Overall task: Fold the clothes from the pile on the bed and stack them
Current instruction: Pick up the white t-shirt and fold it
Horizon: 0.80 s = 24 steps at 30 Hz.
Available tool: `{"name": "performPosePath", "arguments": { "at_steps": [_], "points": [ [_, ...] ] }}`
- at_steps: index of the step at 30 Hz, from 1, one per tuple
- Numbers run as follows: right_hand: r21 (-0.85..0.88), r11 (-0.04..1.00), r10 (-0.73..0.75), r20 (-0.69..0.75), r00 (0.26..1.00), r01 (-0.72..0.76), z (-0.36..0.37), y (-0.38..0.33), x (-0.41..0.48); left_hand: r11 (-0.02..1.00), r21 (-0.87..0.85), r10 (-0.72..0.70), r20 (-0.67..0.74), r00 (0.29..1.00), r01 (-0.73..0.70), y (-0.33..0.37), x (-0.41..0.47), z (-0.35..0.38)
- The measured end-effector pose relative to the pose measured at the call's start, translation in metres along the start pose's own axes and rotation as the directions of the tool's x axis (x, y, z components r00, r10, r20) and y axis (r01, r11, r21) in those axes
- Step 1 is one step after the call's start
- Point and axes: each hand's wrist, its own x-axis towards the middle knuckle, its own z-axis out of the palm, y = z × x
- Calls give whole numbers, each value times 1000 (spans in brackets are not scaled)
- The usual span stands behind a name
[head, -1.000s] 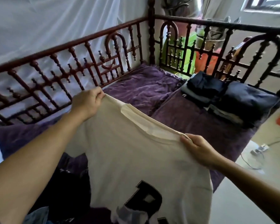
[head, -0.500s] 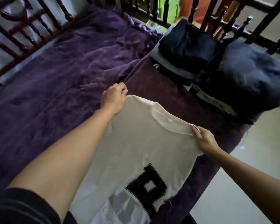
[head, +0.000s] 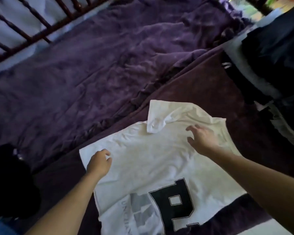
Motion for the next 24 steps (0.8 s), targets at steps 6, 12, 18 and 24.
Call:
{"name": "performPosePath", "arguments": {
  "at_steps": [6, 12, 18, 24],
  "points": [
    [-18, 997, -74, -41, 996, 73, 19, -77, 122, 981, -6, -192, -166, 967, 194, -91, 64, 12],
    [50, 997, 57, -123, 991, -52, 10, -67, 164, 910, -382, -286, -298, 911, 161, -122, 110, 15],
    [313, 929, 315, -395, 863, -196, -54, -62, 208, 891, -454, -235, -512, 826, -28, -109, 148, -26],
    [140, 977, 201, -361, 911, -160, -23, -48, 213, 854, -511, -354, -434, 828, 97, -105, 159, -2]
  ]
}}
